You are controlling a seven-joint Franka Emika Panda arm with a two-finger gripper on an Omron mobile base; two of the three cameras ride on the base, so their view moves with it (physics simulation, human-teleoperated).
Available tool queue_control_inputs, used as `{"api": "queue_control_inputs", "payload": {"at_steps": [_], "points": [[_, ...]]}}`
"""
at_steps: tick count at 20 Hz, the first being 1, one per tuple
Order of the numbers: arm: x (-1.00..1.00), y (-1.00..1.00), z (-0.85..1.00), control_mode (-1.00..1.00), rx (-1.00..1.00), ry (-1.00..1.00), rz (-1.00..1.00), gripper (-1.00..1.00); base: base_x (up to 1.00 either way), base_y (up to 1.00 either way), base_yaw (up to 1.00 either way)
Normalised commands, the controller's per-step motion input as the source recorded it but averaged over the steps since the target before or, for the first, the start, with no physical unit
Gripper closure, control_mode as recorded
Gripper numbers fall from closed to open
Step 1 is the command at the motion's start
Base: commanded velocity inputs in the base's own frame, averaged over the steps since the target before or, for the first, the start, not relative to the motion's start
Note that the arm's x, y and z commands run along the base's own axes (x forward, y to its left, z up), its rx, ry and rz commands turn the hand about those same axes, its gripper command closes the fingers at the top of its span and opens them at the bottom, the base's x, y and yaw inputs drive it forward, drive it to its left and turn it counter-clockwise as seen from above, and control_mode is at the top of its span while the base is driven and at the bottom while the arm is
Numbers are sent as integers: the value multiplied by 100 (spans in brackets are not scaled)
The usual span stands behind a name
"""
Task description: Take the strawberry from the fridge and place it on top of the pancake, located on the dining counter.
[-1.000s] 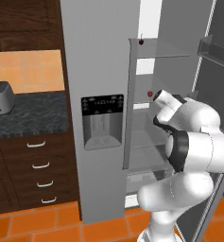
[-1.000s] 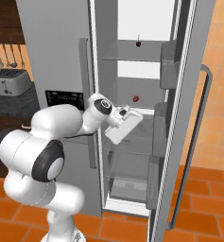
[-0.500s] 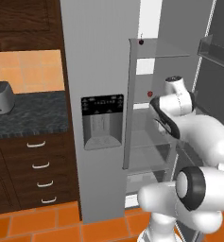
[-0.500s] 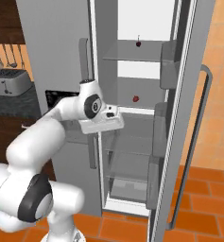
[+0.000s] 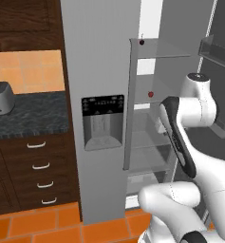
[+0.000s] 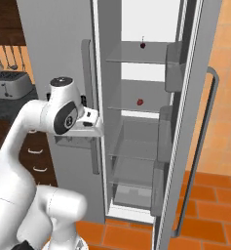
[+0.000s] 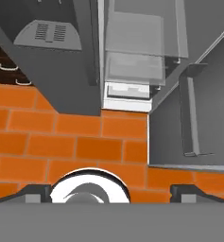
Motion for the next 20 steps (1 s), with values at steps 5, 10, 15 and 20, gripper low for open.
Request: {"api": "queue_control_inputs", "payload": {"at_steps": [5,10,15,20], "points": [[-60,48,16,-100,4,9,-32,-100,0,0,0],[-11,1,0,-100,7,9,-16,-100,0,0,0],[0,-5,-33,-100,28,-3,-2,-100,0,0,0],[0,17,-13,-100,5,1,0,-100,0,0,0]]}}
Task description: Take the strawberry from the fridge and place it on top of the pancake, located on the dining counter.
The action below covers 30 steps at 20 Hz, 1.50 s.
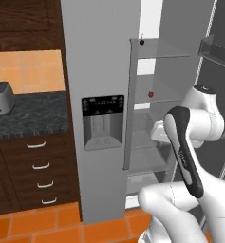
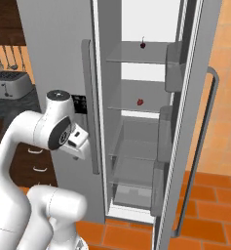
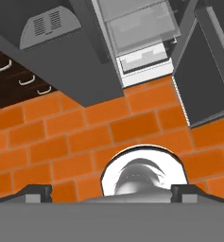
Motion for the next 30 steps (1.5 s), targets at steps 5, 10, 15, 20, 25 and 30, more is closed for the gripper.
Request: {"api": "queue_control_inputs", "payload": {"at_steps": [5,10,15,20,25,30], "points": [[-7,8,-15,-100,-20,12,0,-100,0,0,0],[-5,1,-19,-100,-20,14,1,-100,0,0,0],[-13,0,-11,-100,-6,1,3,-100,0,0,0],[0,0,0,-100,0,0,0,-100,0,0,0],[0,0,0,-100,0,0,-3,-100,0,0,0],[0,0,0,100,0,0,0,-100,-8,-1,-19]]}}
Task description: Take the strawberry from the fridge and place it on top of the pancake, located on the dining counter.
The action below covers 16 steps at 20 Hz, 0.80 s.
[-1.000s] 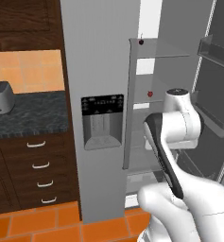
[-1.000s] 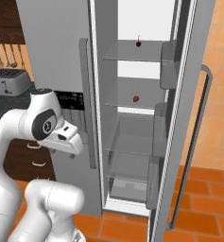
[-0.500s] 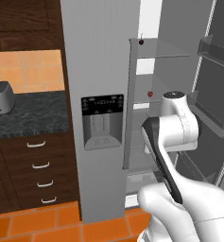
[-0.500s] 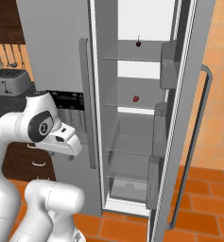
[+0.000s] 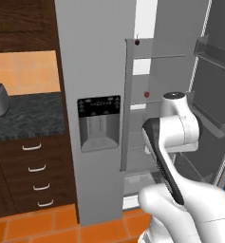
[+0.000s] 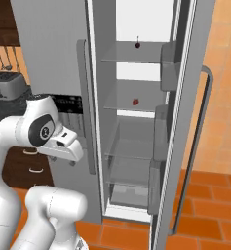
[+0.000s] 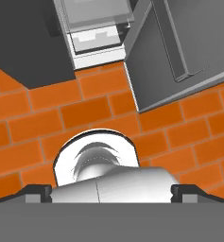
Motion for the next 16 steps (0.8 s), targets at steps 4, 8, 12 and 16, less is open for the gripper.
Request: {"api": "queue_control_inputs", "payload": {"at_steps": [4,8,12,16], "points": [[0,0,0,100,0,0,0,-100,-13,0,-36],[0,0,0,100,0,0,0,-100,7,-6,-45],[0,0,0,100,0,0,0,-100,11,0,-37],[0,0,0,100,0,0,0,-100,56,-7,-2]]}}
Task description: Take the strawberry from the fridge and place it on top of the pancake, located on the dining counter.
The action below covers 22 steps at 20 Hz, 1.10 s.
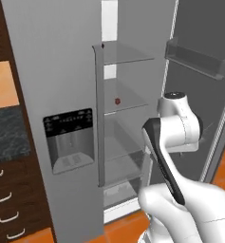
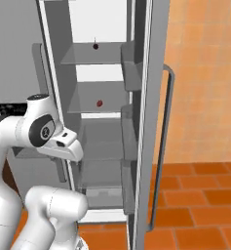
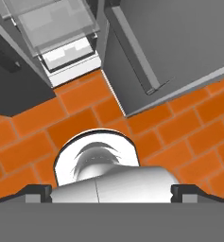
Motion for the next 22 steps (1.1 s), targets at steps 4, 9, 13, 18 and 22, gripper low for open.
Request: {"api": "queue_control_inputs", "payload": {"at_steps": [4,9,13,18,22], "points": [[0,0,0,100,0,0,0,-100,69,-9,0],[0,0,0,100,0,0,0,-100,59,-15,7],[0,0,0,100,0,0,0,-100,4,-30,26],[0,0,0,100,0,0,0,-100,5,-41,27],[0,0,0,100,0,0,0,-100,4,-21,12]]}}
